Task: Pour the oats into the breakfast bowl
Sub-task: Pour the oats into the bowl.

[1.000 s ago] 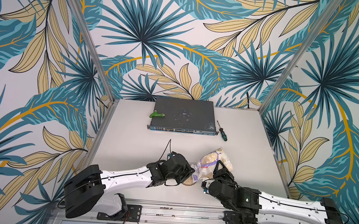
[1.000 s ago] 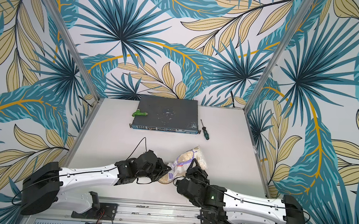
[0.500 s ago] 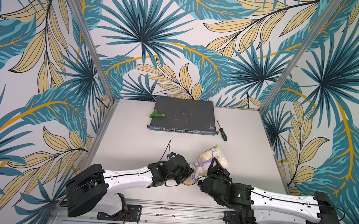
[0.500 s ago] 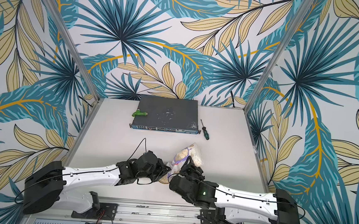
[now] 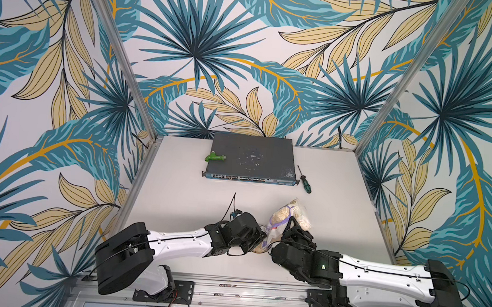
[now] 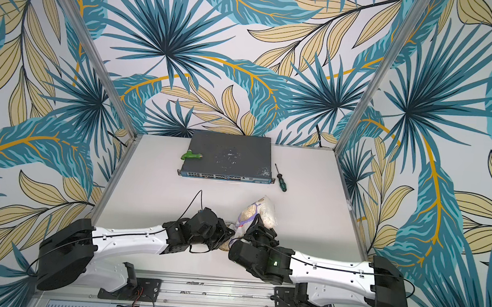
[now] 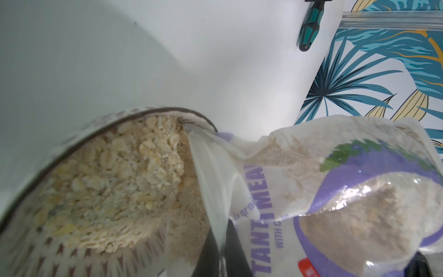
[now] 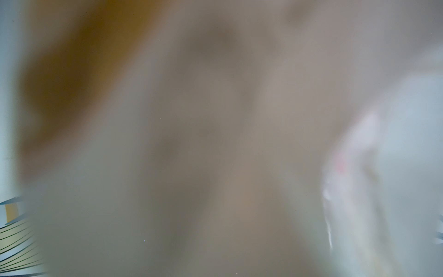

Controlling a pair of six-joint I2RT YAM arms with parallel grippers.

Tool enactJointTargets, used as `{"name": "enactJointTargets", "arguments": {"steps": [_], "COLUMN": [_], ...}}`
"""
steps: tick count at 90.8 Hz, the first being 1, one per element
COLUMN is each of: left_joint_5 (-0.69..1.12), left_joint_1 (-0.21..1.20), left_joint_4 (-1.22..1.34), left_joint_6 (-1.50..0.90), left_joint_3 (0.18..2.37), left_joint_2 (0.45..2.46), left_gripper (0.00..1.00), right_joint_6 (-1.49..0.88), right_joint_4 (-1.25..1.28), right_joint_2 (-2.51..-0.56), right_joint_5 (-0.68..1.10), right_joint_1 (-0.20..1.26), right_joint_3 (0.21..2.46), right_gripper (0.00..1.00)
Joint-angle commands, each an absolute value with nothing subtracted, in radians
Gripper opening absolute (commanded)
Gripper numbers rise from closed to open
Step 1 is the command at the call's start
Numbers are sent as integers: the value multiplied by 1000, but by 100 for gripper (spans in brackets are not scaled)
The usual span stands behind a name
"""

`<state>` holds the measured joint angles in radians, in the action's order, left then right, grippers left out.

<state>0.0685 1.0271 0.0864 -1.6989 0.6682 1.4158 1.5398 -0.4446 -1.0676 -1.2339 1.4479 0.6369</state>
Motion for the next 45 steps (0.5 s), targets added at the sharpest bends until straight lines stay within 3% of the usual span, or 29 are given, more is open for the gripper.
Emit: {"name": "enactJointTargets", "arguments": {"steps": [1,45], "left_joint_5": [74,79], "left_joint_1": [1034,1035], "left_joint_4": [83,82], "left_joint_6": [-1690,-1678], "left_joint_3": [680,699], "left_joint_2": [1422,1412], "left_gripper": [10,9], "right_joint_6": [1511,1494], "right_joint_4": [-322,-379], "right_joint_2": [-1055,-1065], "right_joint_5": [-1344,-1342], "right_joint_1": [1463,1474], "right_joint_3": [716,790], "right_gripper": [0,0]}}
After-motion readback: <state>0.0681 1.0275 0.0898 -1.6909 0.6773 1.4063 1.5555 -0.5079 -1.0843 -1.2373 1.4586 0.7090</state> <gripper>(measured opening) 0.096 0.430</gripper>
